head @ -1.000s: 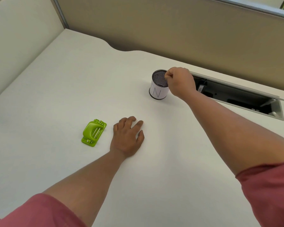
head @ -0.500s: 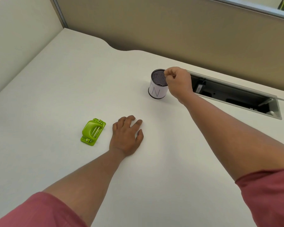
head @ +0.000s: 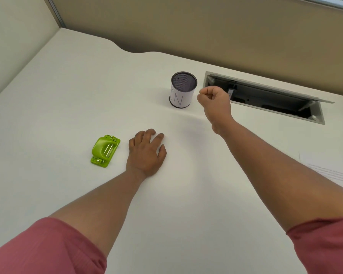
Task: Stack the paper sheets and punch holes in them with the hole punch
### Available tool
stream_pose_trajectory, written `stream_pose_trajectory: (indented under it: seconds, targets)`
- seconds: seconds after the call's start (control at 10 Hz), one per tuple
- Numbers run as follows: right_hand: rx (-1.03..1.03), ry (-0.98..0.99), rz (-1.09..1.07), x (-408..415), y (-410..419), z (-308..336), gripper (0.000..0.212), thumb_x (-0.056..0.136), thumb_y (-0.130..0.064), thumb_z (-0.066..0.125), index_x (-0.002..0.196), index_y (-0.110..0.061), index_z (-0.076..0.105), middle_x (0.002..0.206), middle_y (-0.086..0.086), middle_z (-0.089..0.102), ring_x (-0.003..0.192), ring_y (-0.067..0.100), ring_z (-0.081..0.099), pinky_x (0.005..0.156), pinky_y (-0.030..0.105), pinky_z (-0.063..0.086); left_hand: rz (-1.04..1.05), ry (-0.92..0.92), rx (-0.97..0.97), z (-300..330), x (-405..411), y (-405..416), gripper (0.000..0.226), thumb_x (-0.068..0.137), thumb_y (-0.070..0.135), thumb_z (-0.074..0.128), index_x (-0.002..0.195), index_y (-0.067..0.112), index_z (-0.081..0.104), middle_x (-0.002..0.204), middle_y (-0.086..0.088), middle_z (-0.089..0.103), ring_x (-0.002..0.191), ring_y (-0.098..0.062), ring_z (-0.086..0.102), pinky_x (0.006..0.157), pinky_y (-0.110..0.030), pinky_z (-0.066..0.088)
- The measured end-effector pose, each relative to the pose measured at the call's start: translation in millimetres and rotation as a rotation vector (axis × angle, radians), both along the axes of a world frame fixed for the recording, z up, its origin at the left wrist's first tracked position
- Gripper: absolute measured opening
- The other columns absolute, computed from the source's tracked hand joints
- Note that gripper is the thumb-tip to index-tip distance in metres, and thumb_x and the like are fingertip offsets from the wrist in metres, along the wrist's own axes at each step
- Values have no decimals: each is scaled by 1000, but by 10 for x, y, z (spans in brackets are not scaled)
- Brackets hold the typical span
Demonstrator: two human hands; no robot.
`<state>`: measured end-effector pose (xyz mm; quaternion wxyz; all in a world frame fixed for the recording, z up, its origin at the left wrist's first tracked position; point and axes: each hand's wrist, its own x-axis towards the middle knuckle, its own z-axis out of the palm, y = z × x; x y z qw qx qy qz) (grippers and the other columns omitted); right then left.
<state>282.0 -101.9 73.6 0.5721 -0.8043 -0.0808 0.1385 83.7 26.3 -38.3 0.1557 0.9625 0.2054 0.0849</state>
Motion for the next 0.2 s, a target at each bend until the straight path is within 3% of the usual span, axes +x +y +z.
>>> stream_pose_trajectory:
  seconds: [0.1,0.2]
  targets:
    - [-160,-110,26,-168,-239,-100,6,90,-23,64,94,-24,68,90,-6,70,79,11,62,72,29,51,-1,15,34,18,-25,-27,42,95,34,53,134,21,60,138,-6,55,127,-35,46,99,-48,33]
    - [-428,-248,114,-394,-665,-299,33,100,-28,55,129,-17,66,130,-1,69,120,19,63,104,36,48,-61,81,85,121,27,-50,46,97,25,53,141,13,54,141,-11,55,126,-38,49,98,-48,36]
